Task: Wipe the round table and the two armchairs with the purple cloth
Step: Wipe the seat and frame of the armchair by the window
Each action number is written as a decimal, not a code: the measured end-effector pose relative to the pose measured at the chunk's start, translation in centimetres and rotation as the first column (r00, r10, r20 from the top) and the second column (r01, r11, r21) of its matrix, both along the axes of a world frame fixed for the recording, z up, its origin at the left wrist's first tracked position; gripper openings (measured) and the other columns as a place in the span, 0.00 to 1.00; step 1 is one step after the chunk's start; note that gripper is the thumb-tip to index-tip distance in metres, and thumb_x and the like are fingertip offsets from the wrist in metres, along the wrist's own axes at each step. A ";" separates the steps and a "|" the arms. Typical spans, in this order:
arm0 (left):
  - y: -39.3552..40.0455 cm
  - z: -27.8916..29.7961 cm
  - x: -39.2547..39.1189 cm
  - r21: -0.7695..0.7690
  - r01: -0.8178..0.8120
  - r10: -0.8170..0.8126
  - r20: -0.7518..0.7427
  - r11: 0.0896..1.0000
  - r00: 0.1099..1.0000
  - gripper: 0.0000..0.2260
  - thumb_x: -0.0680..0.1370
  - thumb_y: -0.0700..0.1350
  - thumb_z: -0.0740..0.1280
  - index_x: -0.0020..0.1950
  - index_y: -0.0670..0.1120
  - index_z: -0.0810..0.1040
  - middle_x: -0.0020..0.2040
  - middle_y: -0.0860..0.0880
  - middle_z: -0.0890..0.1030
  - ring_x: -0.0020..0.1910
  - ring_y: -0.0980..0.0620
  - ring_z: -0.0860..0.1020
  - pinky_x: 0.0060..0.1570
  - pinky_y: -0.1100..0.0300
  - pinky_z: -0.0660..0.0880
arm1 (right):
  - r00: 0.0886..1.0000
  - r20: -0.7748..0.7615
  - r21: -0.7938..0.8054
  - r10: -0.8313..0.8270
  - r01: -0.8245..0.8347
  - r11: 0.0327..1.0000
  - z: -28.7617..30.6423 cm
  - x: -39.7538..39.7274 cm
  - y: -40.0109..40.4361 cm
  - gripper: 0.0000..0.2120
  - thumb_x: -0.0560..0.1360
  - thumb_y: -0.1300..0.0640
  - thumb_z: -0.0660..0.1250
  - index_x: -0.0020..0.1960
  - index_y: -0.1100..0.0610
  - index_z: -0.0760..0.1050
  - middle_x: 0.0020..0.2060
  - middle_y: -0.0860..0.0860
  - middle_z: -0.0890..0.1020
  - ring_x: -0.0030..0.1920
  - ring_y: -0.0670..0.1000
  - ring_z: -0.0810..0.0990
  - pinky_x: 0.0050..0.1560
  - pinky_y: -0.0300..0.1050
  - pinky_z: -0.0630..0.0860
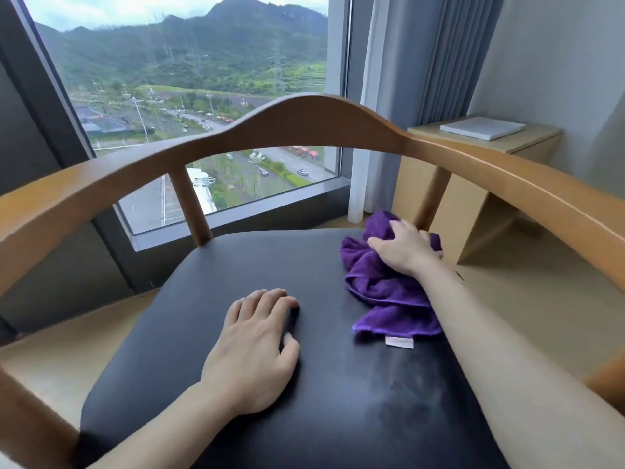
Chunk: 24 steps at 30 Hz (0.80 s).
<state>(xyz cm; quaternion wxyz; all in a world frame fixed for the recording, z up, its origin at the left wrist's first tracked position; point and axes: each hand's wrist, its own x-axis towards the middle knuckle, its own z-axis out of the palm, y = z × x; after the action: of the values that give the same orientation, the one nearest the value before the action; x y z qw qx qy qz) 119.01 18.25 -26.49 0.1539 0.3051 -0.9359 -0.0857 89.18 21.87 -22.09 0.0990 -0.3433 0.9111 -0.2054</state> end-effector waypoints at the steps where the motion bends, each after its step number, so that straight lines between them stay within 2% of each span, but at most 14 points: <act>1: 0.0 -0.2 -0.1 -0.012 0.004 -0.004 0.005 1.000 1.000 0.22 0.75 0.54 0.45 0.67 0.58 0.64 0.70 0.62 0.62 0.73 0.57 0.54 0.73 0.60 0.49 | 1.000 0.003 0.084 0.001 -0.002 0.996 -1.1 -0.5 -1.0 0.34 0.74 0.33 0.56 0.77 0.45 0.64 0.79 0.47 0.60 0.77 0.62 0.57 0.73 0.70 0.52; 2: 0.0 -0.3 -0.2 -0.020 0.003 -0.003 0.007 1.000 1.000 0.22 0.74 0.54 0.44 0.66 0.58 0.64 0.69 0.61 0.61 0.72 0.56 0.54 0.73 0.59 0.49 | 1.000 -0.014 0.122 0.004 -0.003 0.993 -2.0 -0.8 -1.8 0.35 0.72 0.31 0.55 0.76 0.44 0.65 0.79 0.48 0.62 0.77 0.62 0.58 0.72 0.71 0.51; 4: -0.2 -0.3 -0.5 -0.036 -0.004 0.005 0.017 0.999 1.000 0.22 0.73 0.54 0.43 0.65 0.57 0.63 0.68 0.60 0.61 0.71 0.54 0.56 0.72 0.56 0.52 | 0.999 -0.046 0.101 0.000 0.005 0.995 -2.4 -1.0 -2.8 0.35 0.69 0.32 0.54 0.73 0.43 0.68 0.76 0.48 0.67 0.74 0.62 0.62 0.71 0.70 0.53; 9: 0.1 0.1 -0.5 -0.044 0.006 -0.002 0.080 0.999 0.997 0.23 0.73 0.54 0.42 0.65 0.54 0.62 0.68 0.55 0.60 0.71 0.48 0.57 0.71 0.51 0.52 | 0.990 -0.137 0.016 0.025 -0.023 1.000 -1.9 0.6 -0.6 0.27 0.67 0.40 0.56 0.64 0.45 0.75 0.69 0.46 0.75 0.68 0.58 0.69 0.69 0.62 0.61; 14: -0.7 0.3 -1.1 -0.076 0.036 -0.028 0.110 0.996 0.994 0.18 0.72 0.54 0.47 0.59 0.53 0.64 0.62 0.53 0.66 0.63 0.46 0.62 0.65 0.50 0.59 | 0.958 -0.171 -0.041 0.229 -0.239 0.970 -1.7 5.4 5.4 0.26 0.66 0.43 0.58 0.63 0.43 0.77 0.65 0.38 0.77 0.67 0.50 0.72 0.66 0.57 0.66; 17: -1.5 0.6 -1.3 -0.029 0.059 -0.056 0.106 0.998 0.993 0.16 0.71 0.54 0.51 0.56 0.53 0.65 0.58 0.54 0.68 0.60 0.48 0.64 0.63 0.53 0.62 | 0.910 -0.146 -0.035 0.389 -0.398 0.917 -1.4 8.3 10.5 0.25 0.64 0.41 0.58 0.60 0.40 0.77 0.62 0.30 0.74 0.63 0.41 0.71 0.64 0.53 0.66; 19: -2.3 1.0 -1.9 0.020 0.063 -0.064 0.100 0.998 0.993 0.15 0.71 0.54 0.52 0.54 0.54 0.67 0.54 0.54 0.68 0.58 0.49 0.66 0.59 0.55 0.64 | 0.897 -0.119 -0.041 0.426 -0.434 0.900 -1.0 8.5 12.5 0.23 0.63 0.42 0.59 0.56 0.40 0.78 0.58 0.28 0.75 0.60 0.37 0.71 0.63 0.49 0.67; 22: -3.8 2.0 -4.6 0.118 0.058 -0.071 0.104 0.991 0.992 0.11 0.73 0.54 0.56 0.53 0.53 0.70 0.52 0.53 0.69 0.55 0.49 0.67 0.54 0.55 0.66 | 0.957 -0.094 -0.294 0.276 -0.291 0.910 0.8 6.8 11.5 0.16 0.61 0.45 0.62 0.46 0.44 0.81 0.49 0.37 0.82 0.52 0.41 0.78 0.59 0.47 0.75; 24: -4.7 2.8 -7.7 0.157 0.076 -0.096 0.128 0.985 0.987 0.12 0.74 0.53 0.57 0.54 0.51 0.71 0.53 0.51 0.70 0.57 0.47 0.68 0.53 0.53 0.68 | 0.986 -0.118 -0.468 0.121 -0.162 0.868 2.3 4.7 9.1 0.12 0.62 0.49 0.63 0.44 0.44 0.79 0.47 0.40 0.83 0.50 0.41 0.79 0.58 0.45 0.76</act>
<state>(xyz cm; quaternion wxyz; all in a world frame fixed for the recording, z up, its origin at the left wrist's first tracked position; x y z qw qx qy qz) 111.32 13.57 -23.67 0.0629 0.2803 -0.9472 -0.1425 93.92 30.97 -19.82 -0.0125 -0.4313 0.8083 -0.4005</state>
